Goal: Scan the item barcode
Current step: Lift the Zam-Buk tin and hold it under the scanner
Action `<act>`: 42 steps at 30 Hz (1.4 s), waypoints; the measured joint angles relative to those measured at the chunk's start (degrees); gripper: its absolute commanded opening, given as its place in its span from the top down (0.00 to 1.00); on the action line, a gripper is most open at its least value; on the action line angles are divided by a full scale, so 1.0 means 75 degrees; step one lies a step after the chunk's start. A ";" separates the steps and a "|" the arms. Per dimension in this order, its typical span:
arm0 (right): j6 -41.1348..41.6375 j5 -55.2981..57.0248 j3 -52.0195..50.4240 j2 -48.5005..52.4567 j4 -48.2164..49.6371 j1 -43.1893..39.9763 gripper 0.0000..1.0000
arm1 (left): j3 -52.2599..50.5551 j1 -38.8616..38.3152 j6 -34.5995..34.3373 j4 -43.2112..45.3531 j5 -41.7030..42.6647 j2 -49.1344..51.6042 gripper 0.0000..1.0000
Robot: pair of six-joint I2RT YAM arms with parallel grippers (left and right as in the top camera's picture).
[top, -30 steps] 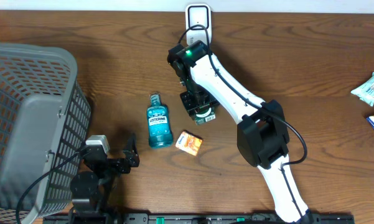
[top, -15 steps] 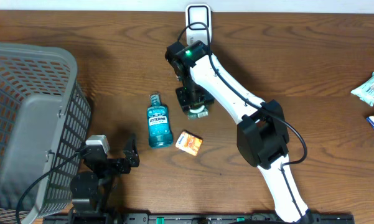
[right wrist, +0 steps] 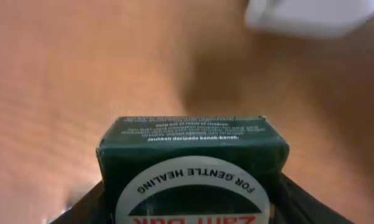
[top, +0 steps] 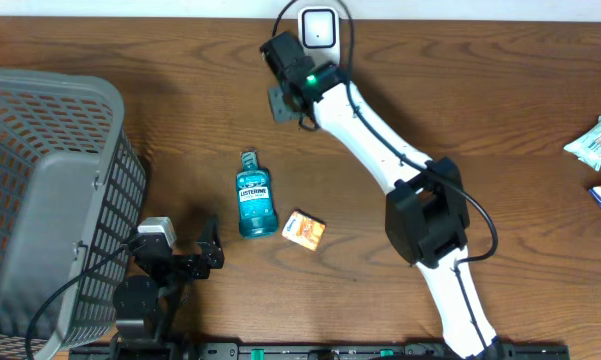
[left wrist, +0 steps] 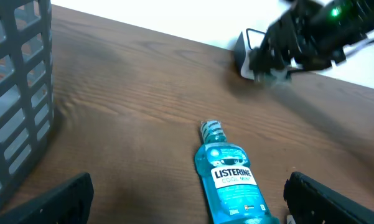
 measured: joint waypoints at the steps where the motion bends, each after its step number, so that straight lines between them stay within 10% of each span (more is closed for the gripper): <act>1: 0.0003 0.0163 0.0000 0.0000 0.0303 -0.0052 0.55 | 0.0000 0.0000 0.0000 0.0000 -0.0003 0.0000 0.02; 21: -0.0982 0.1236 -0.0090 0.1049 0.7192 -0.1145 0.58 | 0.0000 0.0000 0.0000 0.0000 0.0000 0.0000 0.02; 34: -0.2565 0.1125 -0.0178 0.1772 0.7525 -0.1049 0.56 | 0.0000 0.0000 0.0000 -0.0003 0.0000 0.0000 0.02; 42: -0.3130 0.1941 -0.0178 0.1230 0.5584 -0.1078 0.55 | 0.0000 0.0000 0.0000 -0.0003 -0.0003 0.0000 0.02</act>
